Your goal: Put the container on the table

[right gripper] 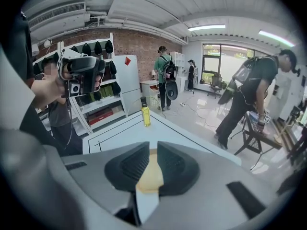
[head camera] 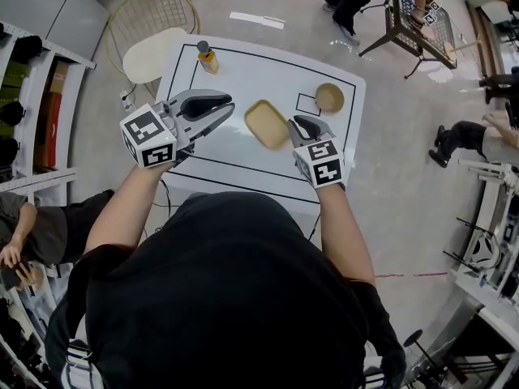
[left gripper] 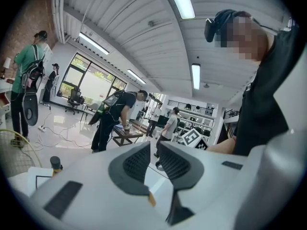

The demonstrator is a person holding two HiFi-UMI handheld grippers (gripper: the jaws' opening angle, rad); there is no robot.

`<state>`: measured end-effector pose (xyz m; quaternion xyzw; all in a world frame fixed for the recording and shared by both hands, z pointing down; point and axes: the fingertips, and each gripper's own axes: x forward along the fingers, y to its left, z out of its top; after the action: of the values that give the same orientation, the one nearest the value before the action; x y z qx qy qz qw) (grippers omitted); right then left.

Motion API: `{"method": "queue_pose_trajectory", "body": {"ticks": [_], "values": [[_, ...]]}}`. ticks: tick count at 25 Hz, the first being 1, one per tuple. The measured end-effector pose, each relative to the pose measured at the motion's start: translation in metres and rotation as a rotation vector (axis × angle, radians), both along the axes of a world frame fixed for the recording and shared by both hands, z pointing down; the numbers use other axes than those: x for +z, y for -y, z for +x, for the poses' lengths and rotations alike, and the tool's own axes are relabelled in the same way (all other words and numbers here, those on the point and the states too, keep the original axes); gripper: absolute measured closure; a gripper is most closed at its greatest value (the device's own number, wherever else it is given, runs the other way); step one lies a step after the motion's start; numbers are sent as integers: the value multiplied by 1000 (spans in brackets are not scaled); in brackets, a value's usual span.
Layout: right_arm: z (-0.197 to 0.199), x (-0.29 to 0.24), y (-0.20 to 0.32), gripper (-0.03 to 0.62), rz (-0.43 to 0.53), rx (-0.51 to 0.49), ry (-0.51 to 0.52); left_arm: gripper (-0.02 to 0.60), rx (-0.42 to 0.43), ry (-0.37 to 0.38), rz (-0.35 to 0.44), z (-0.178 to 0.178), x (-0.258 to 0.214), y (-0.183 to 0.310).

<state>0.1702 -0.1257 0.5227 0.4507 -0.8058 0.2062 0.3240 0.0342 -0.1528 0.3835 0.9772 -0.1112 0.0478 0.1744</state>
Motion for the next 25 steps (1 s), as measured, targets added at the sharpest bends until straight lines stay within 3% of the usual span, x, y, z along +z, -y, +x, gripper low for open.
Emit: {"method": "queue_pose_trajectory", "body": {"ticks": [25], "values": [[27, -39, -23, 542, 59, 71, 34, 518, -18, -6, 37, -7, -21, -25]]}}
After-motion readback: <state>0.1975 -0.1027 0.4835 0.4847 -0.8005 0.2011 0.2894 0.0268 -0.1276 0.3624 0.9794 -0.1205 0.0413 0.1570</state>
